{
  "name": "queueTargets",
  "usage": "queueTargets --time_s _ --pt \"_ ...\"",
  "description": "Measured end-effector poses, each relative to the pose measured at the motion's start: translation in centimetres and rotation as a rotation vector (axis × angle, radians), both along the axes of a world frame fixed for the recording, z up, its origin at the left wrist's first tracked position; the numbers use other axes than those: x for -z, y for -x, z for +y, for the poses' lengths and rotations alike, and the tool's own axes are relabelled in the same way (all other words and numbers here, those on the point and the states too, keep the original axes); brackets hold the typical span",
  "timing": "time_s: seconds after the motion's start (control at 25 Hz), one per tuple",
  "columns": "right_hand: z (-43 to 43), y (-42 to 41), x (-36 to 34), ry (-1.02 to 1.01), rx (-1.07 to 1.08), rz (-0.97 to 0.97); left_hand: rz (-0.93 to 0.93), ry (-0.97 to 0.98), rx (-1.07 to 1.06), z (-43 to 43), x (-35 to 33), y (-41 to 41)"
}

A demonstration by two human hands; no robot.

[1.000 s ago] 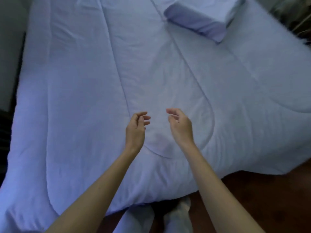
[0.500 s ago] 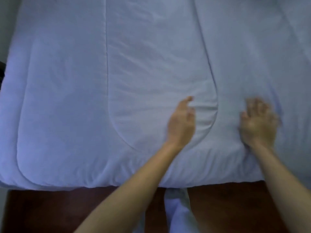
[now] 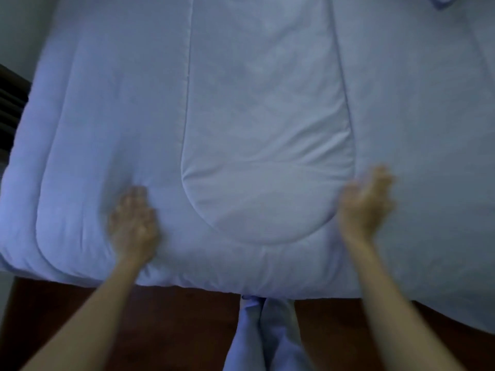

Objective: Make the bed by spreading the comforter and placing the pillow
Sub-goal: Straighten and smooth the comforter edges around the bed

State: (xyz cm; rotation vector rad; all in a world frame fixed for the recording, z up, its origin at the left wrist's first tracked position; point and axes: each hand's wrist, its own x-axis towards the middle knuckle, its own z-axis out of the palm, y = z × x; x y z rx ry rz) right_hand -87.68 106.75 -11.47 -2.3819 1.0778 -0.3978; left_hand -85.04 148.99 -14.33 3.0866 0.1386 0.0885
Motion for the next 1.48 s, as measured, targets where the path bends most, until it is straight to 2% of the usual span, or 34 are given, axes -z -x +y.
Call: queueTargets --time_s 0.08,0.12,0.16,0.2,0.28,0.32,0.44,0.52,0.6,0.76,0.88,1.0,1.08,1.16,1.24,1.32,1.36,1.4,1.48 --pt "12.8 0.0 0.8 0.008 -0.557 -0.019 0.041 -0.100 -0.276 9.7 1.5 -0.2" --pt "18.1 0.8 1.0 0.078 -0.846 0.018 0.086 -0.010 -0.453 14.2 3.0 -1.3" --pt "21.0 1.6 1.2 0.168 -1.029 0.044 0.102 0.088 -0.604 17.2 4.2 -2.7" --pt "21.5 2.1 1.5 0.272 -1.121 0.084 0.104 0.156 -0.705 18.9 5.1 -4.0" --pt "17.7 2.6 3.2 0.376 -1.103 0.048 0.082 0.144 -0.757 15.2 3.1 -5.0" --pt "14.2 3.0 3.6 0.394 -1.047 0.077 0.088 0.123 -0.691 10.5 1.3 -4.8" --pt "0.6 5.5 3.8 0.390 -0.725 0.186 -0.048 0.243 -0.309 -6.6 -3.4 -2.8" --pt "-9.2 8.6 4.1 0.353 -0.509 0.266 -0.033 0.347 -0.065 -16.8 -3.6 -0.2" --pt "-18.6 12.2 4.3 0.227 -0.271 0.313 0.006 0.490 0.219 -27.1 -3.2 2.9" --pt "-35.3 17.5 3.9 0.137 -0.080 0.452 0.014 0.623 0.700 -46.1 -4.5 7.3" --pt "-43.5 19.5 2.1 0.050 0.191 0.475 0.140 0.634 0.855 -57.3 -5.2 7.4" --pt "-46.8 15.9 0.0 -0.002 0.397 0.253 0.314 0.401 0.793 -63.1 -3.7 2.7" --pt "-45.0 10.0 -0.9 0.014 0.240 0.059 0.315 0.226 0.659 -62.1 -1.8 -0.6" --pt "-39.8 3.7 -1.1 0.015 -0.122 -0.007 0.198 0.155 0.475 -58.0 -0.8 -2.0" --pt "-33.3 -0.6 -0.9 -0.025 -0.580 0.202 0.180 0.104 0.304 -53.1 -0.5 -2.3" --pt "-30.6 -2.4 0.3 0.091 -0.895 0.336 0.216 0.044 0.197 -49.5 -0.8 -2.4" --pt "-32.0 -2.7 1.0 0.157 -0.937 0.351 0.231 0.025 0.169 -48.6 -0.8 -2.6" --pt "-34.6 -2.4 1.4 0.199 -0.878 0.338 0.240 0.020 0.151 -48.2 -0.8 -2.8" --pt "-42.3 0.5 2.2 0.199 -0.640 0.336 0.233 0.019 0.140 -48.3 -0.6 -3.0"
